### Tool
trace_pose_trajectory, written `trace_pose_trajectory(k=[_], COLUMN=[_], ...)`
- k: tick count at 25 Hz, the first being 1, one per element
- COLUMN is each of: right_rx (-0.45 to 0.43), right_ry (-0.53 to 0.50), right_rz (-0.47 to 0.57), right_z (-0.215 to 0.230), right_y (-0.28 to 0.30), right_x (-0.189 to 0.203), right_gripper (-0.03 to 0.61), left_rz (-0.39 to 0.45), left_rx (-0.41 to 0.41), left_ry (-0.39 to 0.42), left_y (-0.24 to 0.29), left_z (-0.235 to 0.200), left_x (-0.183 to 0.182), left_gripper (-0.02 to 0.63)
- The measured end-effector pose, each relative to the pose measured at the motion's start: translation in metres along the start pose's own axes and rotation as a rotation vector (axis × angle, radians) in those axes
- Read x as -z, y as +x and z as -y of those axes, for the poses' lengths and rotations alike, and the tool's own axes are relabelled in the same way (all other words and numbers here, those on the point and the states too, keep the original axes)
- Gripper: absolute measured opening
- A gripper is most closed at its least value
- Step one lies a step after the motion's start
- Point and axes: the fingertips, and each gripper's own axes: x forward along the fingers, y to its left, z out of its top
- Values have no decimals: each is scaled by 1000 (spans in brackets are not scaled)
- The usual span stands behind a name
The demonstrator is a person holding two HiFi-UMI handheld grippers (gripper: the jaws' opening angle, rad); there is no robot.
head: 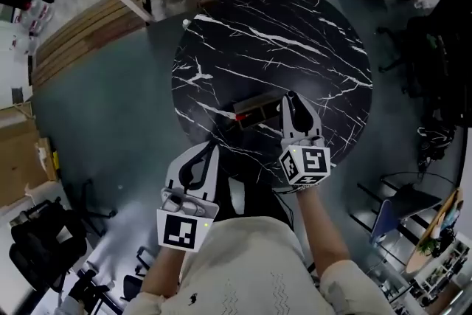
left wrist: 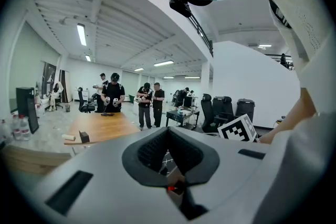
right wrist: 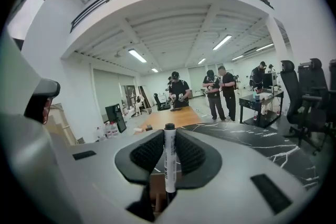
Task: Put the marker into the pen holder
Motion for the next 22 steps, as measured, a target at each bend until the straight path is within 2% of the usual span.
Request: trace_pose_trajectory(k=[4, 8, 14, 19, 22], right_rx=[-40, -62, -88, -80, -161], right_ry=[-22, -37, -42, -43, -31], right_rz=[-35, -81, -106, -41, 25], right_z=[0, 4, 8, 12, -2], right_y=[13, 17, 17, 7, -10], right_x=[20, 37, 42, 2, -42], right_gripper=[84, 85, 86, 85, 84], left_rz=[-39, -61, -66, -47, -28], left_rx=[-34, -29, -32, -21, -18], left_ry=[7, 6, 35, 52, 62], left_y=[8, 15, 26, 33, 36], left_z=[12, 25, 30, 38, 44], left_x=[13, 18, 21, 10, -2], left_gripper=[11, 11, 11, 11, 11])
